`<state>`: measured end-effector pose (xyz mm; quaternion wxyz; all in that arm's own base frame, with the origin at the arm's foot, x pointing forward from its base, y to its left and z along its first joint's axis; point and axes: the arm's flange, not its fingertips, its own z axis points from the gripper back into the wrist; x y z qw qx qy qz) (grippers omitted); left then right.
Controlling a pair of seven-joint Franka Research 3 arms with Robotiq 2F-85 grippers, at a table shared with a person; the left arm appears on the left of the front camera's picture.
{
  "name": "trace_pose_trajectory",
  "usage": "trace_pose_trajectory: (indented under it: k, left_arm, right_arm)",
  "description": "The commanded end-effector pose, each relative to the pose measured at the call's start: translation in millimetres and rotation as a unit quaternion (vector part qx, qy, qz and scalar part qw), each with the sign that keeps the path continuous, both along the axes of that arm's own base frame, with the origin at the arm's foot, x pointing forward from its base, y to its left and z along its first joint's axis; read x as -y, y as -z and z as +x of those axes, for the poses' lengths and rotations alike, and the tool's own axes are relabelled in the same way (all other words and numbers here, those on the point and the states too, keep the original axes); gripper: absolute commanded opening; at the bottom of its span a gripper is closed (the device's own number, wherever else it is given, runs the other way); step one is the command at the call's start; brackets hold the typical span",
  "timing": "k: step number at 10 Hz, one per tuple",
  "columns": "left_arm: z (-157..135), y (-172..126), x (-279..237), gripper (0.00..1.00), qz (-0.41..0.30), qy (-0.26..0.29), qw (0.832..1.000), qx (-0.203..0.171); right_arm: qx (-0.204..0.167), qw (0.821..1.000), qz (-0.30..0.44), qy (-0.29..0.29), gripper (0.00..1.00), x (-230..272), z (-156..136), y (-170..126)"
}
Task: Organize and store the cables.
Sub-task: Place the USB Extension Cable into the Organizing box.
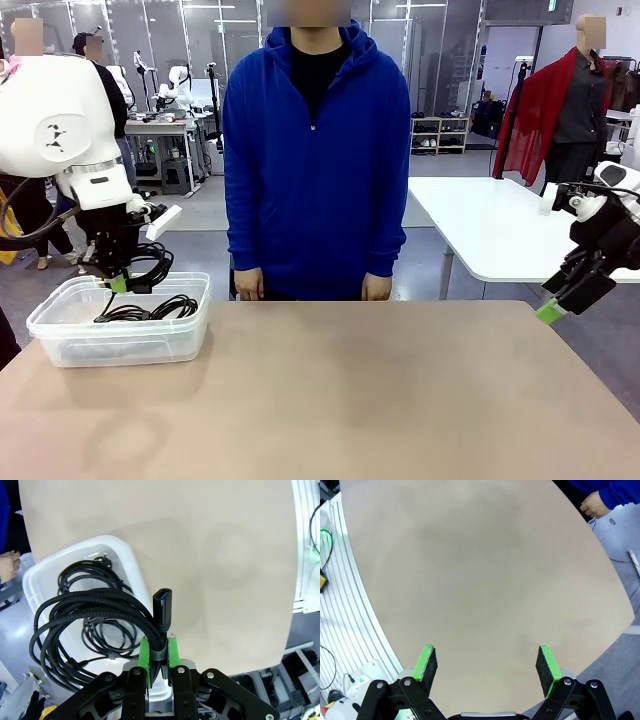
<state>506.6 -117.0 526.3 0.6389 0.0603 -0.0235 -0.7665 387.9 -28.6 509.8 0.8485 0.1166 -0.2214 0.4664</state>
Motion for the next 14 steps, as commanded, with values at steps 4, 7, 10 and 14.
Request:
trace_pose_trajectory:
  k: [4,7,10,14]
  left_arm:
    - [69.9,24.2,5.0,0.16,0.002,-0.020,1.000,-0.019]
    - [87.4,49.4,4.7,0.16,-0.007,-0.018,0.999,-0.039]
    - [111.3,75.1,3.4,0.16,-0.018,-0.016,0.998,-0.053]
    - [125.8,92.1,1.3,0.16,-0.026,-0.025,0.996,-0.084]
  right_arm:
    - [-0.004,1.000,-0.001,0.000,1.00,0.2,0.1,-1.4]
    - [-0.004,1.000,-0.001,0.000,1.00,0.2,0.1,-1.4]
    - [-0.004,1.000,-0.001,0.000,1.00,0.2,0.1,-1.4]
    - [-0.004,1.000,-0.001,0.000,1.00,0.2,0.1,-1.4]
